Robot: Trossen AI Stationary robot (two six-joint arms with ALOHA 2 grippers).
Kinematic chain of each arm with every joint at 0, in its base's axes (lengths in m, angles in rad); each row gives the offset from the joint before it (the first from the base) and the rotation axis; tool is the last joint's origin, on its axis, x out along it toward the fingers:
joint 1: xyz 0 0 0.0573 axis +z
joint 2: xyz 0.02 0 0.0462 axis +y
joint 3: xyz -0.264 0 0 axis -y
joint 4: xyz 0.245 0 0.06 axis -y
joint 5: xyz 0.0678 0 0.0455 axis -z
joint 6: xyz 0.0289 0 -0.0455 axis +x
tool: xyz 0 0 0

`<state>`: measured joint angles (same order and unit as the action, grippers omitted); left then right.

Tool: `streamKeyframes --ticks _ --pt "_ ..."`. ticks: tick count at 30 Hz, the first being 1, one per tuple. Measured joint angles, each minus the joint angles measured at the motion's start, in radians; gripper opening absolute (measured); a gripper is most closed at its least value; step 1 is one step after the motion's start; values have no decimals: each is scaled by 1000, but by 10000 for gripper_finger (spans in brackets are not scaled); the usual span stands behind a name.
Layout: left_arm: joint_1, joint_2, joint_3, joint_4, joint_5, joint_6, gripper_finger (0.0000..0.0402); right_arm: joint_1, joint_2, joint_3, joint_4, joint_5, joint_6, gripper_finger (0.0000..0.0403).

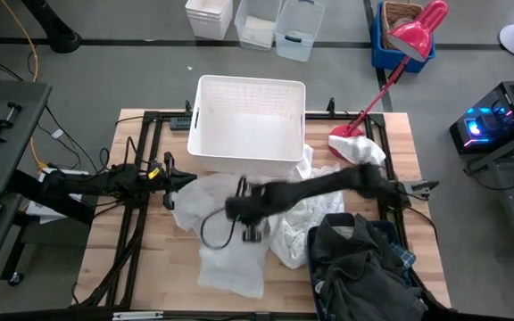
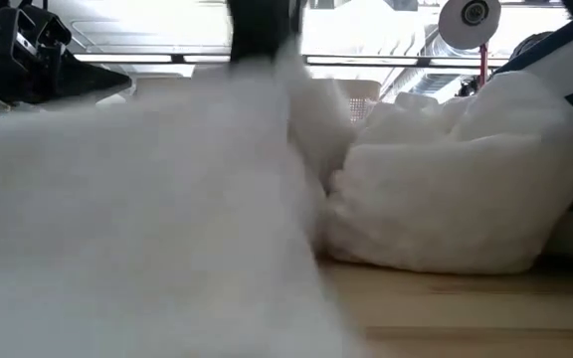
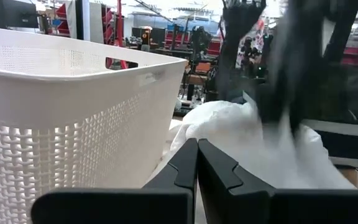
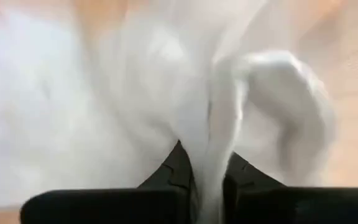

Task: Sort clothes
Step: Put the white polo shirt into the white laundry bin

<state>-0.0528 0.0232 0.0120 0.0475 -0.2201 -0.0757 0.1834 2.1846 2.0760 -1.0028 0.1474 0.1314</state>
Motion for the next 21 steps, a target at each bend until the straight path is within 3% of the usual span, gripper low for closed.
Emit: streamKeyframes --ticks 7,10,14,17,21 --pt "0 0 0 1 0 0 0 -82 -231 282 40 168 -241 19" --pt "0 -1 0 -4 0 0 0 -142 -357 204 261 175 -289 19" --pt "0 1 1 -5 0 0 0 -250 -481 192 525 96 -264 19" --pt "0 1 1 -5 0 0 0 -310 -510 190 692 28 -234 19" --pt "0 1 1 -5 0 0 0 -369 -501 183 901 35 -259 19"
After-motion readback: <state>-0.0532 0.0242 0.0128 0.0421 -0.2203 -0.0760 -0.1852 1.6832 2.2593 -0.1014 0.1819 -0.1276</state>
